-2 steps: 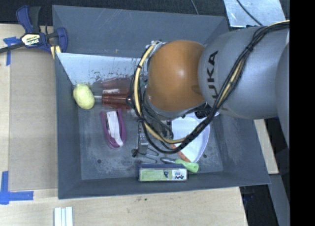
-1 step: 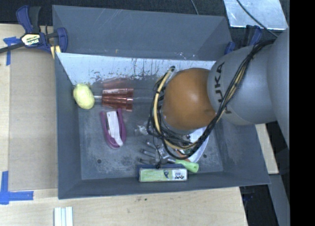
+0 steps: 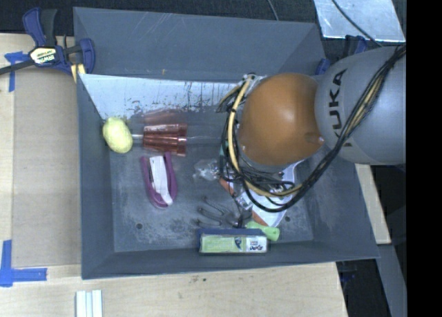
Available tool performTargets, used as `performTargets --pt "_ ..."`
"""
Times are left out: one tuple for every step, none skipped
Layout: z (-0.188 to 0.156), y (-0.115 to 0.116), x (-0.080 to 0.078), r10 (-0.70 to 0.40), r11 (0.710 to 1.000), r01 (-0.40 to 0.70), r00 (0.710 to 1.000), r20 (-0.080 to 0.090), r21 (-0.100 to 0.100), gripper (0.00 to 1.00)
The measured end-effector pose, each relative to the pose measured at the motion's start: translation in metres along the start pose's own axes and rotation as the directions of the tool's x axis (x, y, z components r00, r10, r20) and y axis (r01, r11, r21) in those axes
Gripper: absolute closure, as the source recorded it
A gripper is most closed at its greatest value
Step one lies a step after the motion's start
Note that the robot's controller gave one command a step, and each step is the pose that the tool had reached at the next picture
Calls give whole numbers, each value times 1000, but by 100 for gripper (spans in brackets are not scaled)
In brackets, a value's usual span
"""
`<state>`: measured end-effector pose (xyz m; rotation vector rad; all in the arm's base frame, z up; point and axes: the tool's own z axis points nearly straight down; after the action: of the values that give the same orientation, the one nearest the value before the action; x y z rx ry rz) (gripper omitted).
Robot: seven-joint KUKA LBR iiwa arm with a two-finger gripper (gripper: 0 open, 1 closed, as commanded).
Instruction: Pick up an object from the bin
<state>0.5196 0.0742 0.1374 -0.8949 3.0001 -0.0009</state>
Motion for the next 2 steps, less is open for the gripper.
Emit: performTargets --pt "61 1 0 160 987 -160 987 14 4 0" --pt "64 19 -12 -93 996 93 996 12 7 0"
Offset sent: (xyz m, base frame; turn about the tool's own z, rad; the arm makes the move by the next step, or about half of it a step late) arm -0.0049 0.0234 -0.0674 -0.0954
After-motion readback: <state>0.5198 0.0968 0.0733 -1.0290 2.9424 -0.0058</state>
